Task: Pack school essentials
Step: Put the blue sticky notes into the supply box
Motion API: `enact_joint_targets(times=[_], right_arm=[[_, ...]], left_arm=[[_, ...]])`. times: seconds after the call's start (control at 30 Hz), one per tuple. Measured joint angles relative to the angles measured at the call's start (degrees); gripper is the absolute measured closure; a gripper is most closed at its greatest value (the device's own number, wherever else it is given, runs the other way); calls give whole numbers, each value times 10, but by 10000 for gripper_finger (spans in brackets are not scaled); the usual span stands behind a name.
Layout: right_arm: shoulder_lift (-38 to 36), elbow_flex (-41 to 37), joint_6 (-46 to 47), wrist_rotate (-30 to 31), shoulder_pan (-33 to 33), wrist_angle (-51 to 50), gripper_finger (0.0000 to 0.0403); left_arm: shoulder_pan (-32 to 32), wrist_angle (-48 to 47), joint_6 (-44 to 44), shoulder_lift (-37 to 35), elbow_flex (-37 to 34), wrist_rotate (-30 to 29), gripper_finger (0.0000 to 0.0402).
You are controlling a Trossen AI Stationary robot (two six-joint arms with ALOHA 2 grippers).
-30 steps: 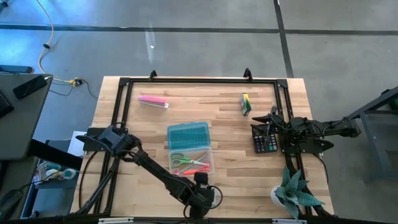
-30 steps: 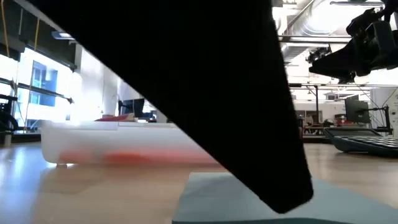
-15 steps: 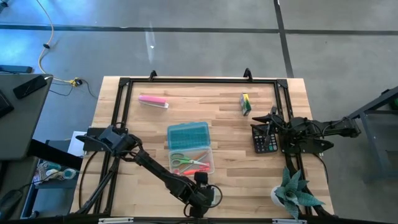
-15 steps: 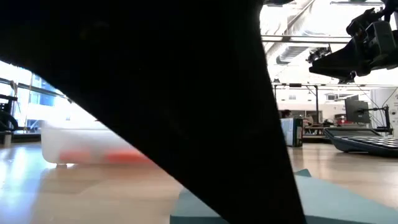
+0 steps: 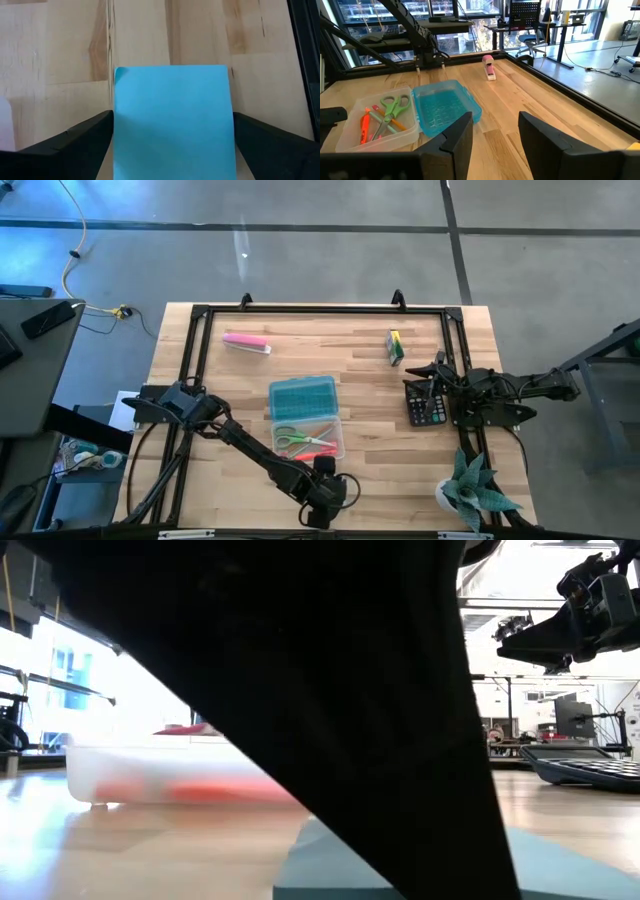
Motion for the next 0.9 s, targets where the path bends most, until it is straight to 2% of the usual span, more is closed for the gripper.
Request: enact_joint_targets(times=[0.3,0.57,0.9], right_arm=[[0,0,0,0,0,0,254],[0,0,0,0,0,0,254],[0,0,0,0,0,0,254]], left_arm=[[-2,1,-4,0,-1,-3,60],[-2,1,-3,-10,-3,-9,80],[-16,-47,20,-43,-7,-97,96]])
